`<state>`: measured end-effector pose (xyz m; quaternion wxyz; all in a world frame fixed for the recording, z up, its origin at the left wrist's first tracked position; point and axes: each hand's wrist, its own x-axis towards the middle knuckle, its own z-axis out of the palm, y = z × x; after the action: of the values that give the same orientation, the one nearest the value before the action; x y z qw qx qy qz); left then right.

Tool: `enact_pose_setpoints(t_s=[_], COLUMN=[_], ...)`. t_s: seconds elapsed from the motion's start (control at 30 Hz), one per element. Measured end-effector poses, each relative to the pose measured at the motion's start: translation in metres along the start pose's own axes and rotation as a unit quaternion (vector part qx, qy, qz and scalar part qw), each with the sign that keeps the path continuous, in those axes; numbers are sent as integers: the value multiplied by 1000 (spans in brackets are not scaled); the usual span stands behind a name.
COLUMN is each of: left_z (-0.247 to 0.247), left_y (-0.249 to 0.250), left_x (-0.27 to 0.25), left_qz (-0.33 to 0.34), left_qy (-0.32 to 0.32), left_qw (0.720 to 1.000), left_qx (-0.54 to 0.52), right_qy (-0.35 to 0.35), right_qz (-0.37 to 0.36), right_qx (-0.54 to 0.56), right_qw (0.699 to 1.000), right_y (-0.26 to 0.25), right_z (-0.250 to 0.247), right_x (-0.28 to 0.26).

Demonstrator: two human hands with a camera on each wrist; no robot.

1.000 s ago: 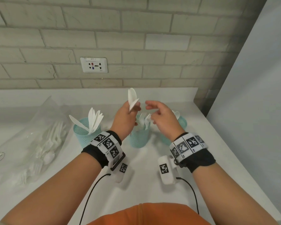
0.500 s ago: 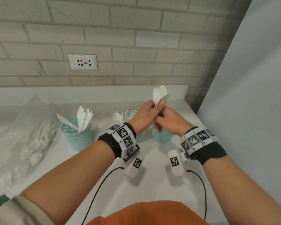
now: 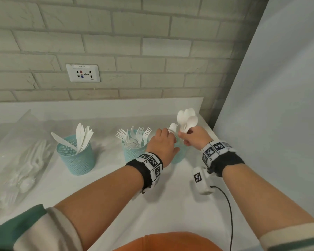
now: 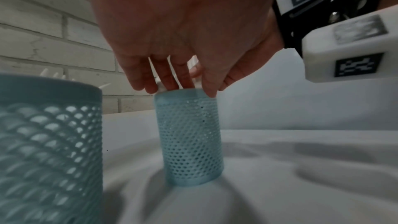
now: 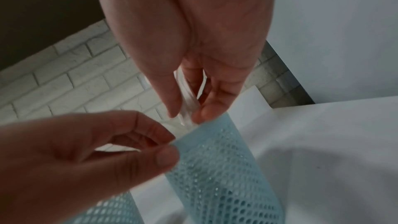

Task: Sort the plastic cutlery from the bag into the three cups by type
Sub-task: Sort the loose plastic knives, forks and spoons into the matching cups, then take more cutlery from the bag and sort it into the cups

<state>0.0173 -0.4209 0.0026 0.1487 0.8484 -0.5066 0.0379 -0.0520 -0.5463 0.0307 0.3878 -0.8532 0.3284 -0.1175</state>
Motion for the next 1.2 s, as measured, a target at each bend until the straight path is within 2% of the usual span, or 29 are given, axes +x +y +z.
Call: enact_pose_setpoints(t_s=[0.13,0.27,0.43,0.57,0.67,0.7,0.8,0.93,1.03,1.1,1.2], left_z=[3,2,1,-10,-32,-40,-74,-112,-132,-138,-136], left_y=[5,6,5,0,-17,-22,-60,-129,-192,-233,-274], left_x=[5,5,4,-10,-35,-42,-82,-136,-182,-210,-241], left_qz=[-22,-44,-54,-46,-42,-43,-91,-211,-308,-378,-484], left_qy=[0,-4,3,12,59,81,148,226,269,248,141], left_qw=[999,997,997,997,994,991,978,944,911,892,863], left_qx=[-30,-64,-63,-66,-87,-93,-112,-118,-58,0,29], right_qy=[41,98,99,133,136,125,25,-97,-170,-201,-234], right_qz=[9,22,34,5,-42,-54,-100,-172,-206,-222,-244], right_qx=[-65,-33,13,10,-13,-3,24,23,31,32,18], right_qw=[997,994,994,991,990,991,994,980,963,954,941], right_y=[6,13,15,1,-23,-31,-72,-125,-157,-175,-203], right_z=[6,8,9,0,5,7,44,108,152,178,214], right_x=[-1,1,-7,-21,-32,-37,-56,-80,-96,-104,-114])
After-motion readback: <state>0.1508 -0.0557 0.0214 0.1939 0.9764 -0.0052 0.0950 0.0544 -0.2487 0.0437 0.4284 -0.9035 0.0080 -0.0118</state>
